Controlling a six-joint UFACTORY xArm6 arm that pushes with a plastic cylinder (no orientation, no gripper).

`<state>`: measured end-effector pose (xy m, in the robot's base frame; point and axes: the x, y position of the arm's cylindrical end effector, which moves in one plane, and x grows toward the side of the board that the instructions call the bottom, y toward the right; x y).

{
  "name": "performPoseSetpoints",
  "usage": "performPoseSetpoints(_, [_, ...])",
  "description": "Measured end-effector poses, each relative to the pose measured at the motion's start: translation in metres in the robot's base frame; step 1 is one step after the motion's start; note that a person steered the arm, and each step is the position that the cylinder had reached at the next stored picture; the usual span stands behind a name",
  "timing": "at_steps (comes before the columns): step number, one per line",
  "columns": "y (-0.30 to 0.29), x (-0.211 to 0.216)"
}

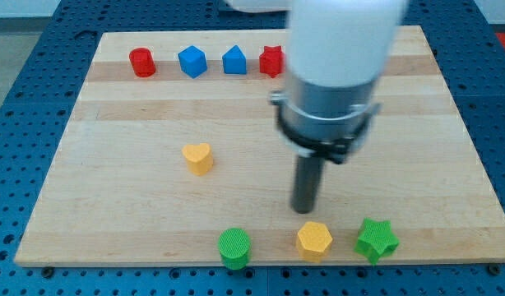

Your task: Move the yellow heart towards the right side of the green star

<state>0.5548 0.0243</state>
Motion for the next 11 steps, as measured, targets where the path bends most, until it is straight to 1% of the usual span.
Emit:
performPoseSetpoints(1, [-0.071, -0.001])
performPoseSetpoints(2, [-0.113, -0.044])
performPoseSetpoints(3, [-0.152, -0.067])
performPoseSetpoints(4, [-0.173, -0.072])
performPoseSetpoints(5, [-0.174, -0.097])
performPoseSetpoints(6, [-0.146, -0.100])
performPoseSetpoints(8, [-0.059, -0.102])
performPoseSetpoints(9, [-0.032, -0.102])
performPoseSetpoints(11, [-0.035, -0.127])
